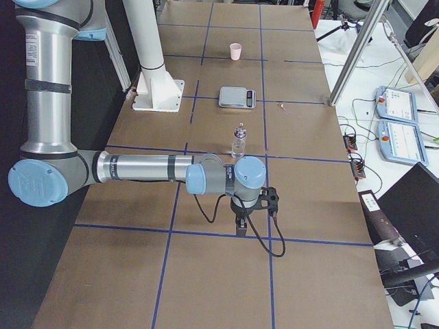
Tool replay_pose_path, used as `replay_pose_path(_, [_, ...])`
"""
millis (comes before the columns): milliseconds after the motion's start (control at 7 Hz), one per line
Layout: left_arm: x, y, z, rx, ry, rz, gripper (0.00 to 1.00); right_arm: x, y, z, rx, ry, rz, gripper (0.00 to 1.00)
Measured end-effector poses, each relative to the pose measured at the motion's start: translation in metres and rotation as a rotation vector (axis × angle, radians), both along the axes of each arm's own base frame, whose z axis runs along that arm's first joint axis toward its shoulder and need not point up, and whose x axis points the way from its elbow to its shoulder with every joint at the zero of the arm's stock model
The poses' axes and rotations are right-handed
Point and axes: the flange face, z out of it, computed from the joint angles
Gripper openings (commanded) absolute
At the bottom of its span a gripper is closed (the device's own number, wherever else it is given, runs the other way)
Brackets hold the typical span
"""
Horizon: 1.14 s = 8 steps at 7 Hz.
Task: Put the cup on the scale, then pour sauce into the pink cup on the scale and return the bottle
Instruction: 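Move the left gripper down toward the pink paper cup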
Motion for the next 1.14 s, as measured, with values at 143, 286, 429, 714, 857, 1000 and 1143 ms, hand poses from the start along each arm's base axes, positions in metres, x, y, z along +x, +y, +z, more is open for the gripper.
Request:
replay_pose_path(143, [0.002,-0.006,-0.014,0.099,0.004,0.002,1.00,-0.005,-0.006,-0.012,0.035,-0.002,-0.009,1.00])
replay_pose_path(286, [0.003,-0.013,-0.032,0.218,0.004,-0.005,1.00,-0.007,-0.015,-0.028,0.107,-0.004,-0.012,1.00])
replay_pose_path(429, [0.002,-0.019,-0.044,0.327,-0.005,-0.020,1.00,-0.008,-0.022,-0.039,0.187,-0.008,-0.010,1.00])
replay_pose_path(714, [0.000,-0.025,-0.046,0.454,-0.010,-0.053,1.00,-0.008,-0.026,-0.045,0.240,-0.014,0.011,1.00])
replay_pose_path(857, [0.000,-0.025,-0.045,0.478,-0.007,-0.060,1.00,-0.008,-0.027,-0.047,0.244,-0.018,0.017,1.00])
replay_pose_path(1000, [0.004,-0.025,-0.049,0.499,-0.002,-0.056,1.00,-0.008,-0.028,-0.050,0.251,-0.020,0.020,1.00])
replay_pose_path(1143, [0.020,-0.024,-0.057,0.512,0.013,-0.037,1.00,-0.008,-0.029,-0.054,0.265,-0.022,0.021,1.00])
